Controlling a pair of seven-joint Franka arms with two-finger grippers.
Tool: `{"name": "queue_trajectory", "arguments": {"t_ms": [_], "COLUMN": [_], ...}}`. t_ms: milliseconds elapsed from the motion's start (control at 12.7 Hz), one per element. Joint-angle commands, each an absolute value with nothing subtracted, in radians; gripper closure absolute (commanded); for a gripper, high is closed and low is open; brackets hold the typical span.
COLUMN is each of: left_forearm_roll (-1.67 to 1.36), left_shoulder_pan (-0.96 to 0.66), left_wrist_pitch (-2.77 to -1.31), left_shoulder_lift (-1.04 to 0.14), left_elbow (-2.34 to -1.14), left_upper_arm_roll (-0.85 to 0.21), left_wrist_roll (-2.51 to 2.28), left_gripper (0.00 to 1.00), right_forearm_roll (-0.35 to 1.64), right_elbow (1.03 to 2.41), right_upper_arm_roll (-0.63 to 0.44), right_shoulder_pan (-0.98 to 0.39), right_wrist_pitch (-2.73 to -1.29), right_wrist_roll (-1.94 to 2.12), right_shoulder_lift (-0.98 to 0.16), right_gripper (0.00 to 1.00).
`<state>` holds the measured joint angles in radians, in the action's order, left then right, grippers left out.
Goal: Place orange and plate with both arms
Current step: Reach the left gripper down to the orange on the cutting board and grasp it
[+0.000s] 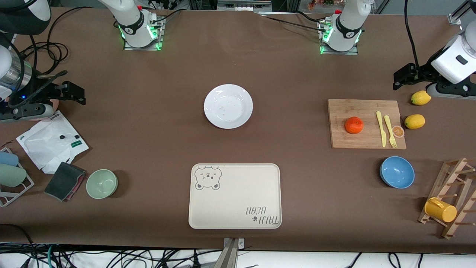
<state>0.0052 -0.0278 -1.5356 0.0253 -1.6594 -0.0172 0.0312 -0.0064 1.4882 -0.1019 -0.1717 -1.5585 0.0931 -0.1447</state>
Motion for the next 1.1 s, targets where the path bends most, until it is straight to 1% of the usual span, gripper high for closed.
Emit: {"name": "queue_trajectory", "arguments": {"t_ms": [0, 237, 315, 552, 789, 1025], "left_forearm_roll": [0.023, 0.025, 0.031, 0.025, 0.035, 0.035], "left_shoulder_pan": [-0.026, -0.020, -0.020, -0.015, -0.014, -0.014], "left_wrist_pitch": [-1.481, -1.476, -1.521, -1.756, -1.879, -1.904], "left_shoulder_lift": [-0.017, -0.047, -0.051, -0.051, -0.104, -0.190], "left_elbow": [-1.655, -1.677, -1.704, -1.876, -1.960, -1.965], "left_upper_arm_roll": [-0.025, -0.025, -0.025, -0.025, -0.025, -0.025], "left_wrist_roll": [0.051, 0.052, 0.048, 0.052, 0.051, 0.048], "left_gripper": [0.00, 0.00, 0.00, 0.00, 0.00, 0.00], "right_forearm_roll": [-0.009, -0.012, -0.011, -0.011, -0.011, -0.009], "right_elbow": [1.466, 1.466, 1.466, 1.466, 1.466, 1.466], "right_upper_arm_roll": [-0.097, -0.098, -0.098, -0.098, -0.098, -0.098], "right_shoulder_pan": [-0.166, -0.164, -0.164, -0.164, -0.164, -0.164], "right_wrist_pitch": [-1.546, -1.549, -1.549, -1.548, -1.549, -1.551], "right_wrist_roll": [0.086, 0.086, 0.084, 0.084, 0.084, 0.084], "right_shoulder_lift": [-0.152, -0.153, -0.153, -0.153, -0.153, -0.153], "right_gripper": [0.00, 0.00, 0.00, 0.00, 0.00, 0.00]}}
